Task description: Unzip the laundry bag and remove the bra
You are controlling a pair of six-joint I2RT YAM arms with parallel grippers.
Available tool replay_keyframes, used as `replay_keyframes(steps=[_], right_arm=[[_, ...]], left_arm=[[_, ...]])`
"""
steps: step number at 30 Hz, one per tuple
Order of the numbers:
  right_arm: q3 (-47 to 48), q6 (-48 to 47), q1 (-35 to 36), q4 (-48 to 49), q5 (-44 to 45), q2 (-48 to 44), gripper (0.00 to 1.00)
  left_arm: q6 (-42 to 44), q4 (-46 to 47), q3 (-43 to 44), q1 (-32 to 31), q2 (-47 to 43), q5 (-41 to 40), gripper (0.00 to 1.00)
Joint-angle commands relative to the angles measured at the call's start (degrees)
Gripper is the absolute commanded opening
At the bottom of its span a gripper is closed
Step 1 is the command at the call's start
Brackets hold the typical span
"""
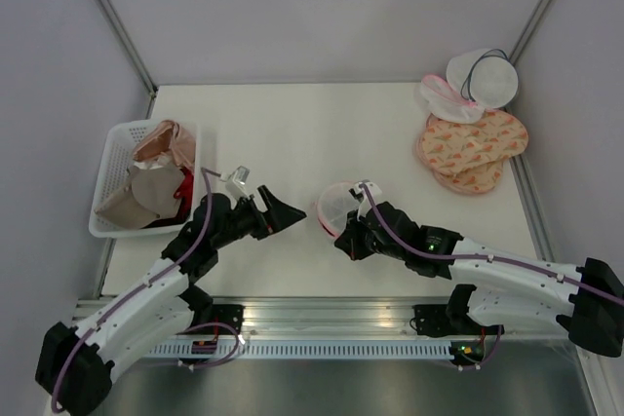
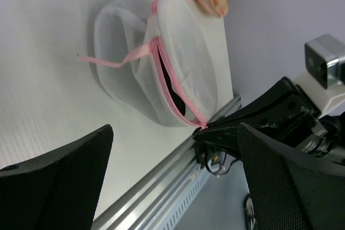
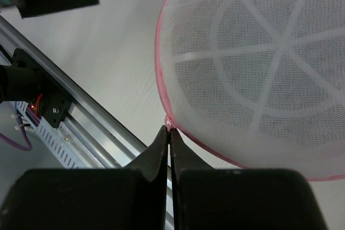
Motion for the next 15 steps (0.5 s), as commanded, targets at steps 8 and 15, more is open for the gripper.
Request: replay_keyframes(steps=[8, 15], right_arm=[[-0.6, -1.2, -0.1, 5.0, -4.1, 1.0, 0.0], [-1.8, -2.7, -0.1, 6.5, -5.5, 0.2, 0.01]], left_arm=[[-9.0, 21.5, 0.3, -11.8, 17.4, -0.5, 1.0], [-10.5, 24.2, 2.6, -13.9, 25.0, -4.6, 0.99]])
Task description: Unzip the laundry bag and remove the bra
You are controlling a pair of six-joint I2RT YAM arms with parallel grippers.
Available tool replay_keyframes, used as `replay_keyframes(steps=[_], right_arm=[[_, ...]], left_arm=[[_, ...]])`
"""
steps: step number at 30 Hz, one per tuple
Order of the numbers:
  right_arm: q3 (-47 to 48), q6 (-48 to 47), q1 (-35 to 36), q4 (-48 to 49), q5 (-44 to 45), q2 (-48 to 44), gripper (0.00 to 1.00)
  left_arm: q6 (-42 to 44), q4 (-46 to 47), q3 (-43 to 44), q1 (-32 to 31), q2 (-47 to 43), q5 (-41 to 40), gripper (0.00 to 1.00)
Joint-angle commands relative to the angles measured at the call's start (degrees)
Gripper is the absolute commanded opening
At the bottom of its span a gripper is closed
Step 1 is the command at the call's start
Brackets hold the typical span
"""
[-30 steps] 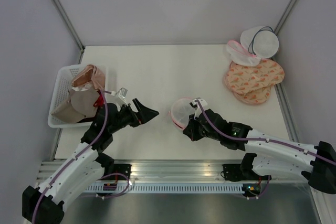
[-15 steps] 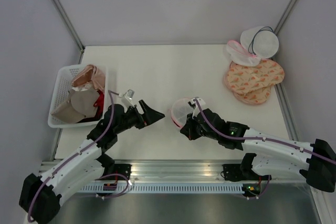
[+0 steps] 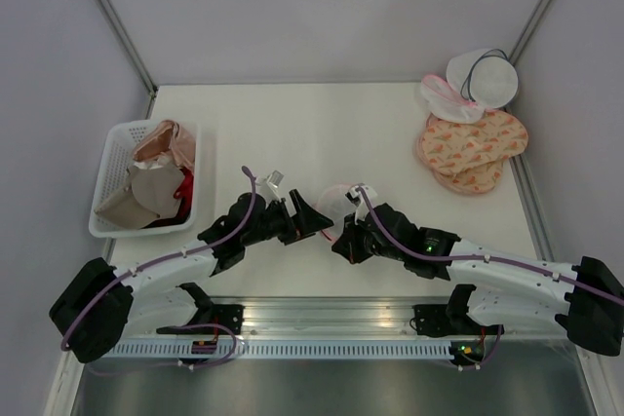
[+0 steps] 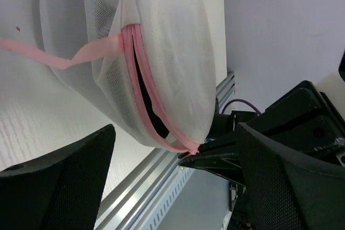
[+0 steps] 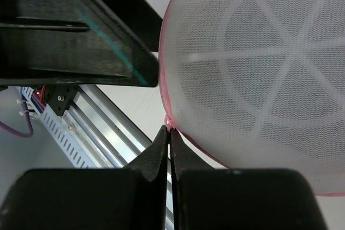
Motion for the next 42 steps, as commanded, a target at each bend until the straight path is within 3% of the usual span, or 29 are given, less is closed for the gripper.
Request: replay_keyframes(steps=[1, 3, 4, 6, 7, 9, 10, 14, 20, 26, 32, 38, 42], right_arm=[[-0.2, -1.5, 0.0, 2.8, -1.1, -1.3, 0.0], [-0.5, -1.5, 0.0, 2.6, -1.1, -1.8, 0.0], [-0.6, -1.5, 0.0, 2.4, -1.1, -2.6, 0.0], [-0.8, -1.7, 0.0, 1.6, -1.0, -3.7, 0.0], [-0.9, -1.7, 0.0, 1.4, -0.6, -4.1, 0.0], [-1.1, -1.8, -0.1, 0.7, -0.1, -4.6, 0.01], [-1.1, -1.8, 0.0, 0.4, -0.1, -4.8, 0.0], [-1.2, -1.8, 0.0, -1.5, 0.5, -5.1, 0.0], [-1.0, -2.1, 0.0, -9.0, 3.8, -5.8, 0.01], [2.8, 1.4, 0.0, -24.1, 21.4, -6.6, 0.0], [6.3, 2.7, -1.4, -28.1, 38.4, -3.8, 0.01], [7.8, 0.1, -4.9, -22.9, 36.5, 0.1, 0.0], [7.2, -0.3, -5.0, -21.4, 35.3, 1.5, 0.01]], left_arm=[[-3.5, 5.7, 2.1, -1.1, 3.1, -3.9, 0.94], [-3.7, 7.3, 1.9, -1.2, 4.7, -4.8, 0.86], [-3.9, 7.7, 1.8, -1.2, 5.1, -4.9, 0.75], [-3.9, 8.4, 1.6, -1.2, 5.2, -5.4, 0.63], [-3.9, 8.2, 1.6, -1.2, 5.1, -5.7, 0.5], [-3.6, 6.8, 1.8, -1.1, 4.4, -6.9, 0.38], [-3.3, 6.0, 1.9, -1.2, 3.7, -7.3, 0.26], [-2.5, 2.7, 2.2, -1.1, 1.2, -10.1, 0.04], [1.1, -2.6, 3.4, 1.0, -2.0, -10.2, 0.02], [9.1, -8.8, 6.1, 6.1, -3.1, -1.7, 0.02], [18.6, -13.2, 10.4, 8.1, 0.0, 8.2, 0.02], [28.1, -21.9, 16.9, 8.4, 4.7, 15.9, 0.02], [31.0, -24.4, 20.8, 9.2, 7.3, 9.5, 0.02]])
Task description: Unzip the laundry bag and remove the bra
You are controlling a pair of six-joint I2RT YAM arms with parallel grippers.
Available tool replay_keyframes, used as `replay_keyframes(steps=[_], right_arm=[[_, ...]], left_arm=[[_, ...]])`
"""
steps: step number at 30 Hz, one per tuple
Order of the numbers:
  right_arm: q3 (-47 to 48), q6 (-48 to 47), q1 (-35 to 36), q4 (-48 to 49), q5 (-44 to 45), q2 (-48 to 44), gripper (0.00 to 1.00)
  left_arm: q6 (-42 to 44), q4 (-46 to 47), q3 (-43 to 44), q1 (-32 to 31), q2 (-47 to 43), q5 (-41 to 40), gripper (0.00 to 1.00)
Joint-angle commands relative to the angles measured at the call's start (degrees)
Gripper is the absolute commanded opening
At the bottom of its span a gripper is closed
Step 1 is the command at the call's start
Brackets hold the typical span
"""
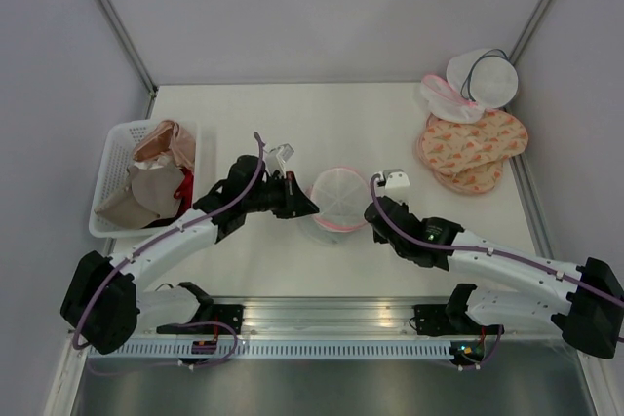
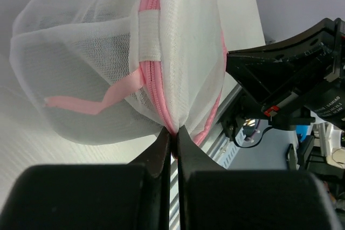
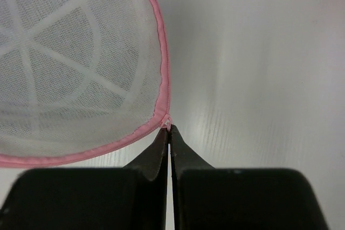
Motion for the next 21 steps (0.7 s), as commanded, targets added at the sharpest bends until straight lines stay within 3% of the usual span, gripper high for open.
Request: replay_keyframes(steps=[1, 5, 7, 8, 9, 10, 14, 16, 19, 21], right_arm=[[0.7, -1.7, -0.9, 0.4, 3.2, 0.5, 0.0], [-1.7, -1.0, -0.9, 3.6, -0.9, -0.9, 0.0], [-3.6, -0.3, -0.9, 6.5, -3.4, -1.5, 0.01], [-4.0, -0.1, -0.9, 7.1, -4.1, -1.6, 0.01], [-4.3, 0.4, -0.9, 7.9, -4.8, -1.5, 0.0], [-4.9, 0.5, -0.9, 9.1, -6.0, -1.4, 0.0], [-5.2, 1.2, -0.9, 10.7, -9.5, -0.1, 0.01], [-5.8, 1.1, -0.9, 12.8, -11.8, -0.1, 0.0], [-7.7, -0.7, -0.8, 19.6, -20.8, -0.7, 0.0], [-8.8, -2.6, -0.8, 24.6, -31.6, -0.8, 0.0]], left_arm=[[7.5, -4.0, 4.3, 1.8, 2.0, -2.7, 0.02], [8.1, -0.8, 8.0, 4.1, 8.4, -5.0, 0.02], [7.5, 1.0, 9.4, 4.8, 10.9, -6.8, 0.16], [7.2, 3.3, 9.8, 5.0, 11.8, -8.2, 0.25], [5.7, 4.2, 9.5, 5.1, 13.2, -9.7, 0.61], [4.1, 4.4, 9.4, 5.1, 13.6, -11.7, 0.75], [-1.2, 4.6, 6.1, 4.9, 9.3, -18.8, 0.82], [-4.5, 4.4, 1.8, 4.9, 2.7, -21.2, 0.86], [-8.9, 3.3, -3.8, 4.6, -6.7, -22.0, 0.91], [-11.8, 3.2, -7.2, 4.1, -11.0, -20.3, 1.0]])
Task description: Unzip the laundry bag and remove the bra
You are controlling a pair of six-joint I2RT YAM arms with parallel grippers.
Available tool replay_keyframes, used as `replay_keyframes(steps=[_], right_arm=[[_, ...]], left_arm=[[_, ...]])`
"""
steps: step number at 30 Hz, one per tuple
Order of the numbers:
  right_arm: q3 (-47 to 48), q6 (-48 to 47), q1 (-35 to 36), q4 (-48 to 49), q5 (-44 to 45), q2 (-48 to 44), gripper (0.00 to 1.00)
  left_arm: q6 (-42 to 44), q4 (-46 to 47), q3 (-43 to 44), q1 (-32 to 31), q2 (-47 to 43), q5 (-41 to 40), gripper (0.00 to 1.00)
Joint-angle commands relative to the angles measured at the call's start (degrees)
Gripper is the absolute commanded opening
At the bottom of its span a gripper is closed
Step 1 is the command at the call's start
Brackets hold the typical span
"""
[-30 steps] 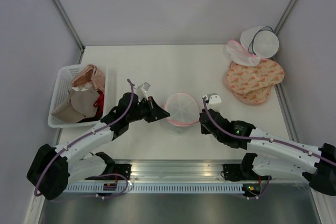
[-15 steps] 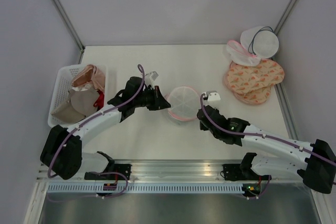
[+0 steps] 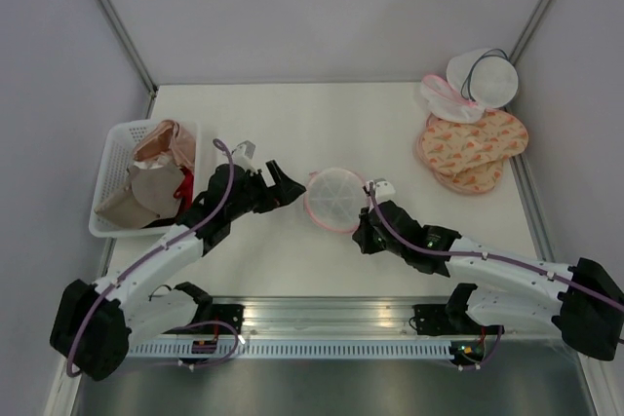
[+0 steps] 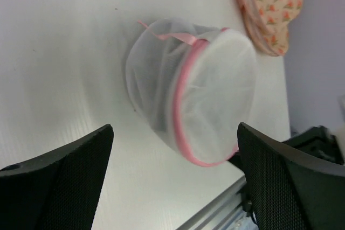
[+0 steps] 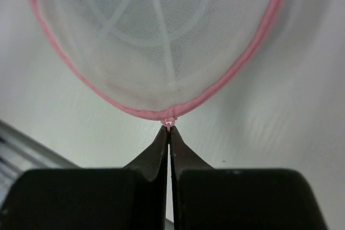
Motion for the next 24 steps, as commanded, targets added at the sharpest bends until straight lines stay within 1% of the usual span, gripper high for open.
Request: replay_keyframes(steps=[1, 2, 3, 4, 5, 7, 9, 13, 16, 17, 20, 21, 22, 23, 24], right_arm=[[-1.4, -2.8, 0.0, 13.9, -18.0, -0.2, 0.0], [-1.2, -3.3, 0.1, 16.5, -21.8, 0.8, 0.01], [-1.2, -3.5, 0.0, 18.4, -26.9, 1.4, 0.0], [-1.0, -3.4, 0.0, 22.4, -29.4, 2.0, 0.01], [-1.0, -3.2, 0.1, 24.3, -31.0, 3.1, 0.0], [-0.5, -2.9, 0.0, 27.8, -33.7, 4.1, 0.0], [0.7, -3.2, 0.0, 28.2, -33.1, 5.3, 0.0], [1.8, -3.9, 0.0, 27.8, -30.0, 7.0, 0.01], [1.8, -4.0, 0.1, 27.7, -29.5, 7.8, 0.01], [1.7, -4.0, 0.0, 27.8, -29.4, 8.0, 0.0], [1.4, -4.3, 0.0, 27.1, -28.1, 7.5, 0.0], [1.3, -4.4, 0.0, 26.4, -28.0, 7.2, 0.01], [1.3, -4.8, 0.0, 26.1, -28.0, 6.9, 0.0], [1.5, -4.9, 0.1, 25.7, -27.9, 6.9, 0.0], [1.7, -5.2, 0.1, 25.2, -27.8, 6.8, 0.01]], left_arm=[[-7.6, 1.0, -3.7, -1.0, -8.2, -0.9, 1.0], [-8.4, 1.0, -5.1, -1.2, -10.8, 1.1, 1.0], [-10.4, 1.1, -5.7, -1.4, -11.6, 2.3, 1.0], [-11.2, 2.6, -6.4, -2.3, -12.1, 3.5, 1.0], [-11.7, 3.2, -7.1, -2.8, -12.1, 5.9, 1.0], [-12.7, 3.9, -7.2, -4.1, -11.0, 8.0, 1.0], [-12.7, 3.9, -7.2, -4.4, -8.9, 10.4, 1.0], [-14.8, 4.5, -9.3, -5.7, -7.4, 10.9, 1.0], [-18.8, 9.6, -12.6, -6.7, -6.9, 11.1, 0.98], [-20.6, 13.1, -14.1, -7.1, -6.5, 11.1, 0.98], [-23.5, 17.0, -15.5, -8.6, -4.3, 10.6, 0.92], [-23.9, 18.5, -15.6, -9.3, -3.7, 10.1, 0.87], [-24.3, 19.4, -15.8, -9.4, -2.2, 9.4, 0.84], [-25.0, 20.8, -15.9, -9.4, -1.4, 9.6, 0.76], [-25.1, 23.3, -15.9, -9.4, -0.8, 9.6, 0.7]])
